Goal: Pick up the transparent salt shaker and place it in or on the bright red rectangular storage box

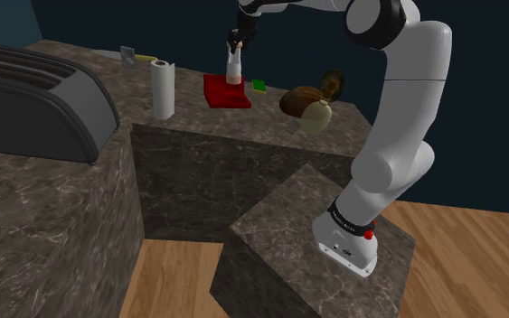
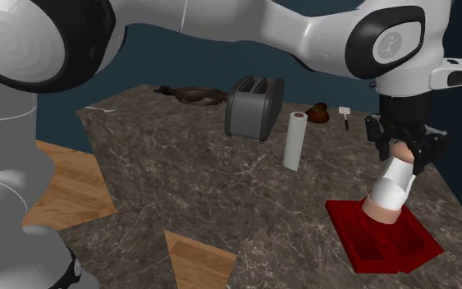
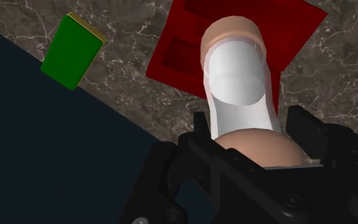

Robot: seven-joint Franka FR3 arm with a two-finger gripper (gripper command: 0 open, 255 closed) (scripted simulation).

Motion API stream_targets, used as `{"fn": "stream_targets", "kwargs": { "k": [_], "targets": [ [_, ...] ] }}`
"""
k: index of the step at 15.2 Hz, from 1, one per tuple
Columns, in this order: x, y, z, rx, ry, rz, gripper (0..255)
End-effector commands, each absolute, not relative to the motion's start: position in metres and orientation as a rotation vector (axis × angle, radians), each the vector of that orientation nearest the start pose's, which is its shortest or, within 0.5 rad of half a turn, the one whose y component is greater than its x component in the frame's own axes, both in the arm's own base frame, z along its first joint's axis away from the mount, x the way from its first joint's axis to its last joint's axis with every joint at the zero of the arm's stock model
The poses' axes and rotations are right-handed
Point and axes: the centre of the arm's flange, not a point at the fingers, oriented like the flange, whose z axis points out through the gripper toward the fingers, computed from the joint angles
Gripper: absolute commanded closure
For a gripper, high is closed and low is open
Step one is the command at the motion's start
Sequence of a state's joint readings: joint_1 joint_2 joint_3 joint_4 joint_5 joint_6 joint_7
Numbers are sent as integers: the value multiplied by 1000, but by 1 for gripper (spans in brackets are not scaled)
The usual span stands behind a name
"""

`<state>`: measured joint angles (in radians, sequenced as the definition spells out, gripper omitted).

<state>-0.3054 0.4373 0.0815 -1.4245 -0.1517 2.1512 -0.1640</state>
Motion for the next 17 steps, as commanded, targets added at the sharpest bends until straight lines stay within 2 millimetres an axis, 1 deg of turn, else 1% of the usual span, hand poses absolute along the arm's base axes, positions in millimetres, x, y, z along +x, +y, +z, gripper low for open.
{"fn": "stream_targets", "kwargs": {
  "k": [1,7,8,13,16,17],
  "targets": [
    [693,-175,475,-3271,13,-438,255],
    [693,-175,475,-3271,13,-438,255],
    [693,-175,475,-3271,13,-438,0],
    [693,-175,475,-3271,13,-438,0],
    [683,-169,512,-3271,13,-438,0],
    [680,-167,522,-3271,13,-438,0]
  ]
}}
